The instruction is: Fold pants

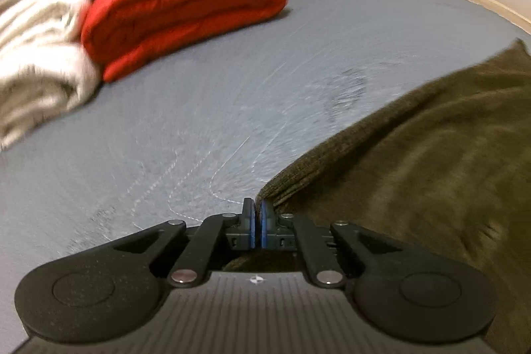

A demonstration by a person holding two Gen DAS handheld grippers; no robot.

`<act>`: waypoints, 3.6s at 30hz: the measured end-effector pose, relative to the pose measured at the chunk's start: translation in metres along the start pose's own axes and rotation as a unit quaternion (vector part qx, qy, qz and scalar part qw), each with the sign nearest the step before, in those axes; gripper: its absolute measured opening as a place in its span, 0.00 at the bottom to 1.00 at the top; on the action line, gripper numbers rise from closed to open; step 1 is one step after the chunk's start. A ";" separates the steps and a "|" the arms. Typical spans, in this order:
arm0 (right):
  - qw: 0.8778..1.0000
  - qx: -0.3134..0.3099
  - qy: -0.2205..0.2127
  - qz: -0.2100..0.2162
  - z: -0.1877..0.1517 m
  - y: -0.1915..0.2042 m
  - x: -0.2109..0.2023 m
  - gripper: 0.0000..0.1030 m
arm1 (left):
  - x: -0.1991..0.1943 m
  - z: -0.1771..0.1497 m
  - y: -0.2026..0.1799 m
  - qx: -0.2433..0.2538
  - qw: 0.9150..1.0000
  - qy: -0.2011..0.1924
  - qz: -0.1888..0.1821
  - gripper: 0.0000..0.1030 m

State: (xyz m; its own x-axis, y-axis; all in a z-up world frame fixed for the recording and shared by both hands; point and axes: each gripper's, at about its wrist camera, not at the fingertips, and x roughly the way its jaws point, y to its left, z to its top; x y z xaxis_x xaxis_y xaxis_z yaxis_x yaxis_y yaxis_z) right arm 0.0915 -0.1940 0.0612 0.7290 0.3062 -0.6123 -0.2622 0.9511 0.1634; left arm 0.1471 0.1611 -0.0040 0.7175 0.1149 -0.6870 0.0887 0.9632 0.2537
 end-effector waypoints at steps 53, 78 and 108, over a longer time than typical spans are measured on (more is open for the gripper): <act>0.928 0.360 -0.041 -0.085 -0.013 -0.242 0.083 0.42 | -0.114 -0.128 -0.108 0.221 0.955 0.027 -0.196 0.44; 0.954 0.237 -0.163 -0.081 -0.001 -0.220 -0.106 0.02 | -0.172 -0.104 -0.044 0.135 0.967 -0.081 -0.200 0.09; 0.822 0.568 -0.032 -0.017 -0.165 -0.308 -0.124 0.67 | -0.152 -0.108 -0.012 0.063 0.986 -0.042 -0.150 0.47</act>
State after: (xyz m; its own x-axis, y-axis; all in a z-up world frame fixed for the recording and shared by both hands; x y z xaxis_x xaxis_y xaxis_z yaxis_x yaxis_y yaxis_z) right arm -0.0226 -0.5319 -0.0410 0.7653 0.2446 -0.5954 0.4921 0.3740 0.7861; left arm -0.0375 0.1582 0.0242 0.6997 -0.1958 -0.6870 0.3867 0.9125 0.1338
